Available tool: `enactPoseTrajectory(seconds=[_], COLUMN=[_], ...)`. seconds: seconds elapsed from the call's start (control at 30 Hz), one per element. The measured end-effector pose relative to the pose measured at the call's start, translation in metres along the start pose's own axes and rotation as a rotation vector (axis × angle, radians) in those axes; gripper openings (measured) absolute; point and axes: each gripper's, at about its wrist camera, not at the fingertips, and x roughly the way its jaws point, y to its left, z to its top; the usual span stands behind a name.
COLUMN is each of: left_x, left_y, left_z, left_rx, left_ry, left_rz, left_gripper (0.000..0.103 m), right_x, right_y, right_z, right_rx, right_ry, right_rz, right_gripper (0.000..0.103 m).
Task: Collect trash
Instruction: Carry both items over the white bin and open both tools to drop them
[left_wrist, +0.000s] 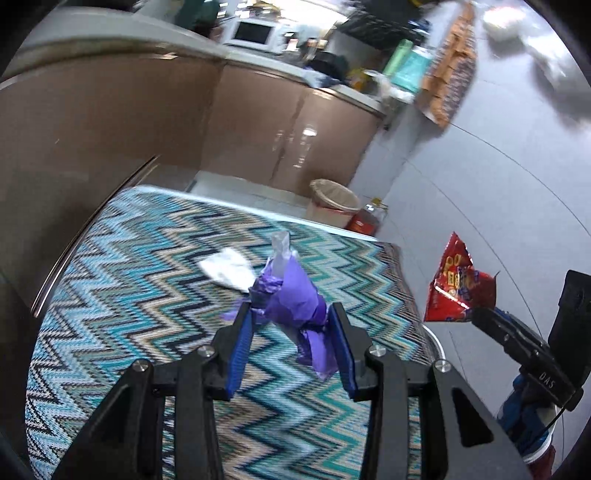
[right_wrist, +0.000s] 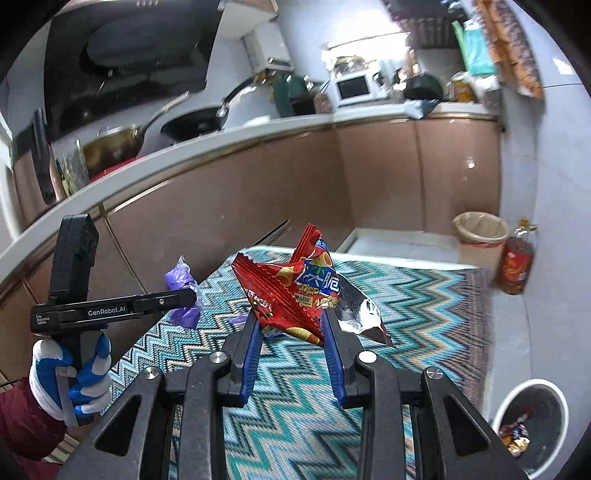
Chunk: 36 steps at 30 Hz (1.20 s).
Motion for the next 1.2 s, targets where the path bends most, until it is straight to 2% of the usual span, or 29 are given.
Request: enactPoseTrajectory(seconds=[0.17,0.33,0.53,0.7,0.9,1.2], left_x=[0.012,0.039,0.074,0.101,0.126,0.150], left_y=[-0.075,-0.152,-0.244,-0.300,-0.339,-0.359], left_z=[0.000,-0.003,-0.012,-0.027,-0.047,-0.055], left_rx=[0.119,0.225,0.356,0.438,0.522,0.591], left_ry=[0.034,0.075,0.107,0.131,0.158,0.171], left_rz=[-0.068,-0.147,-0.212,-0.246,-0.257,-0.253], left_gripper=[0.039,0.039,0.039,0.039,0.039,0.039], right_x=[-0.063,-0.120,-0.168,-0.194,-0.203,-0.196], right_y=[-0.034,-0.086,-0.142,-0.179,-0.203,-0.229], right_z=[-0.015,-0.038,-0.069,-0.089,-0.102,-0.115], right_rx=[0.044,0.128,0.233,0.306,0.352,0.392], right_ry=[-0.074,-0.122,-0.148,-0.147,-0.137,-0.113], right_rz=[-0.077,-0.197,-0.325,-0.394,-0.429,-0.436], right_gripper=[0.029,0.030,0.030,0.030,0.030,0.030])
